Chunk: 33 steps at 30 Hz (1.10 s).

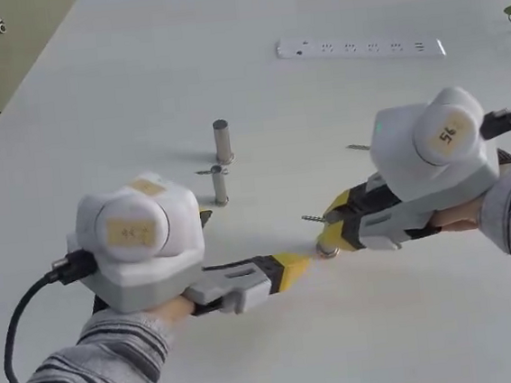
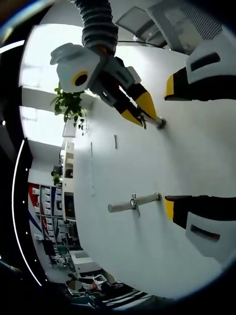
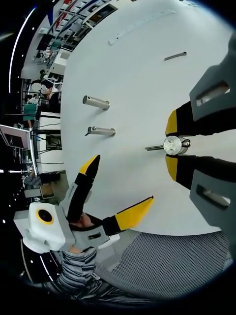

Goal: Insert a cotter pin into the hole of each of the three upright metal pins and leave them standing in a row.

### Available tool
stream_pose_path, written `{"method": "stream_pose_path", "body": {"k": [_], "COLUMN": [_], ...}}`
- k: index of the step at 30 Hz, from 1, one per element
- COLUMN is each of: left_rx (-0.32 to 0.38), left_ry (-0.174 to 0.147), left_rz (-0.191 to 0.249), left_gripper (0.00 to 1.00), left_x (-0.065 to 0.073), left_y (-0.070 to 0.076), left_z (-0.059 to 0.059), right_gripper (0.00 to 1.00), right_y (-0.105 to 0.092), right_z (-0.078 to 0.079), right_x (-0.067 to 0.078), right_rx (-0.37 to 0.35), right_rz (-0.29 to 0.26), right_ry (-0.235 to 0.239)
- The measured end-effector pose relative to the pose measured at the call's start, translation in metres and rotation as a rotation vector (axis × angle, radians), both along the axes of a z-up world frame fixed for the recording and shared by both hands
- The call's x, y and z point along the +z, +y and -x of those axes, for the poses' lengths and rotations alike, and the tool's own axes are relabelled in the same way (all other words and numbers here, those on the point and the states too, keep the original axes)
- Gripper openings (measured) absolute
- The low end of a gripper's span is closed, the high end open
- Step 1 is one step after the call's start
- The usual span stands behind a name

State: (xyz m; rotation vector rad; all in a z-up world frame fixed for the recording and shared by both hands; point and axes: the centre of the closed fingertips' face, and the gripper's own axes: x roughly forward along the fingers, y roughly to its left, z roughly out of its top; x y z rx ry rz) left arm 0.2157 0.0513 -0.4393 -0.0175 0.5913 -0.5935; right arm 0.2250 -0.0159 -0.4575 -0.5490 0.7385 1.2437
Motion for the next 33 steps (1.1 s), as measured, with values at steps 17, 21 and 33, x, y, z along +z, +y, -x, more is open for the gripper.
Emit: {"method": "stream_pose_path", "body": {"k": [17,21,33], "left_rx": [0.046,0.038,0.034], "left_ry": [-0.014,-0.035,-0.05], "left_rz": [-0.022,-0.013,-0.01], "left_gripper": [0.95,0.98,0.99], "left_x": [0.011,0.015,0.017], "left_y": [0.028,0.028,0.034], "left_z": [0.0,0.001,0.0], "right_gripper": [0.09,0.09,0.09], "right_y": [0.01,0.014,0.026], "right_z": [-0.019,-0.024,-0.046], "right_x": [0.007,0.007,0.005], "right_rx": [0.059,0.08,0.129], "right_rz": [0.008,0.017,0.033], "right_ry": [-0.008,-0.013,-0.025]}}
